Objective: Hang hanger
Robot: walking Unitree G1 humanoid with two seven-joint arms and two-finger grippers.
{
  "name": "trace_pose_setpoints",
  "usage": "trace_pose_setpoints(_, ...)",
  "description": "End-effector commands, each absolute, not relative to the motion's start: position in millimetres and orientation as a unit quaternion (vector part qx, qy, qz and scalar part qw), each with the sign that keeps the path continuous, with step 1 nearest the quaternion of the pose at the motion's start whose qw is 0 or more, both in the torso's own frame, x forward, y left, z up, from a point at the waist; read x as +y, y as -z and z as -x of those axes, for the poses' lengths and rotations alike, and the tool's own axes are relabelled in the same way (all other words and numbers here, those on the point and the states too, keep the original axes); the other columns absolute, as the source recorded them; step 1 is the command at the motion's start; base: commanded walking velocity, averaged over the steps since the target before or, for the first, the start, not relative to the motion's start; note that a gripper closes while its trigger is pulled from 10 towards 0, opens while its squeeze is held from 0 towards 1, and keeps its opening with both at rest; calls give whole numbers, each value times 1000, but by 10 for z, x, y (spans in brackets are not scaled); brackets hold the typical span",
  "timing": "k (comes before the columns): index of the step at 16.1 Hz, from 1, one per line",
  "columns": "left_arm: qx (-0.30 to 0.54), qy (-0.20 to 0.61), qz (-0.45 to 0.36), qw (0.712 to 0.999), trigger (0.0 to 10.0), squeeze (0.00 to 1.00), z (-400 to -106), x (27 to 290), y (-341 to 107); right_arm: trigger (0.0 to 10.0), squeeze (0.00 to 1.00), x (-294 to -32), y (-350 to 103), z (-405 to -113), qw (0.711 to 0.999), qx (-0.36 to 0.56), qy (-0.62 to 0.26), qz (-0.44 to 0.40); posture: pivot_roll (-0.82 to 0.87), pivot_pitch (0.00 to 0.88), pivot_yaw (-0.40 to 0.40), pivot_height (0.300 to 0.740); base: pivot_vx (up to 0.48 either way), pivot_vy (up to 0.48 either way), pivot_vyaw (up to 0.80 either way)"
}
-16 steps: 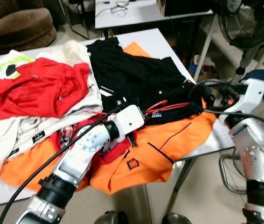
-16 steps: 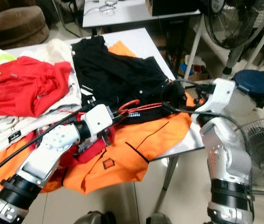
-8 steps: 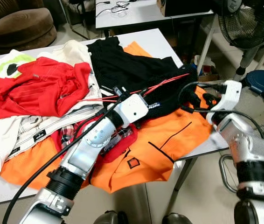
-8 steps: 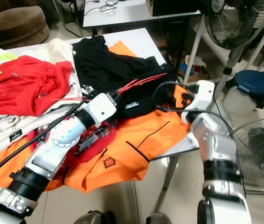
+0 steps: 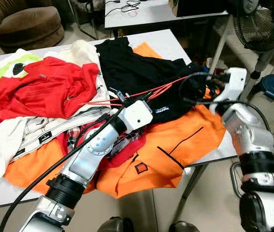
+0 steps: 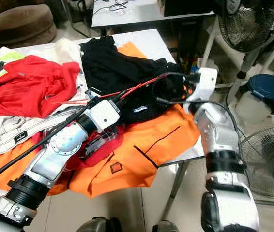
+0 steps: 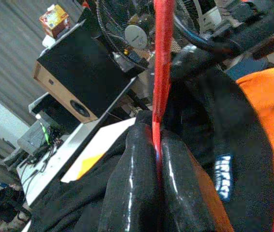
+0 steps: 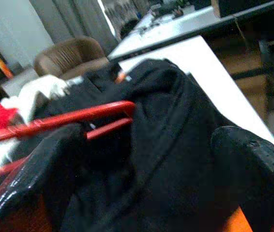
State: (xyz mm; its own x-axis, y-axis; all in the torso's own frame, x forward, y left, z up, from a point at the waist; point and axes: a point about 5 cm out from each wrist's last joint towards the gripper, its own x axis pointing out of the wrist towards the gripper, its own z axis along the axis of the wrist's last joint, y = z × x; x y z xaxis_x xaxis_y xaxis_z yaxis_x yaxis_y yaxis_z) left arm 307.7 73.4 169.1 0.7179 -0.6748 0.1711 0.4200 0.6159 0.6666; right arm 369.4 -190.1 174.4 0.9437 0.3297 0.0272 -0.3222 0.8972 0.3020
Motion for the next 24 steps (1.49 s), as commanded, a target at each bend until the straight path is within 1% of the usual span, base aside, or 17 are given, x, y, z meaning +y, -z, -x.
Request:
trace_pose_setpoints(1,-200,306,-314,876,10000,0,-3084,781,-1645,10000,0,-1869,-1810,-3718,969,1,-179,-168,-134,91,96,740,0,0,0)
trace_pose_setpoints(3,-199,304,-320,875,10000,0,-3094,789,-1635,10000,0,-1840,-1807,-3748,965,7,-185,-185,-130,89,93,740,0,0,0)
trace_pose_setpoints(6,-198,303,-323,875,10000,0,-3091,806,-1628,10000,0,-1872,-1661,-3791,964,46,-161,-209,-123,91,92,740,0,0,0)
trace_pose_setpoints(12,-196,298,-326,875,10000,0,-3097,828,-1613,10000,0,-1783,-1574,-3775,964,86,-191,-165,-117,96,86,740,0,0,0)
trace_pose_setpoints(14,-196,297,-326,876,10000,0,-3098,828,-1609,10000,0,-1847,-1580,-3769,968,89,-179,-152,-113,97,83,740,0,0,0)
trace_pose_setpoints(15,-196,294,-327,877,10000,0,-3100,835,-1608,10000,0,-1926,-1635,-3743,972,74,-170,-145,-112,98,82,740,0,0,0)
trace_pose_setpoints(17,-195,293,-327,877,10000,0,-3099,838,-1603,10000,0,-1955,-1612,-3708,974,80,-169,-131,-114,100,83,740,0,0,0)
trace_pose_setpoints(18,-194,294,-327,877,10000,0,-3095,837,-1595,10000,0,-1990,-1519,-3665,974,109,-160,-115,-115,101,85,740,0,0,0)
trace_pose_setpoints(20,-193,296,-327,877,10000,0,-3098,830,-1593,10000,0,-2031,-1410,-3616,973,139,-147,-112,-118,103,89,740,0,0,0)
trace_pose_setpoints(22,-194,296,-327,876,10000,0,-3103,826,-1598,10000,0,-2048,-1385,-3612,973,142,-138,-121,-120,102,91,740,0,0,0)
trace_pose_setpoints(24,-196,297,-326,876,10000,0,-3115,818,-1611,10000,0,-2004,-1368,-3654,973,143,-137,-121,-122,100,95,740,0,0,0)
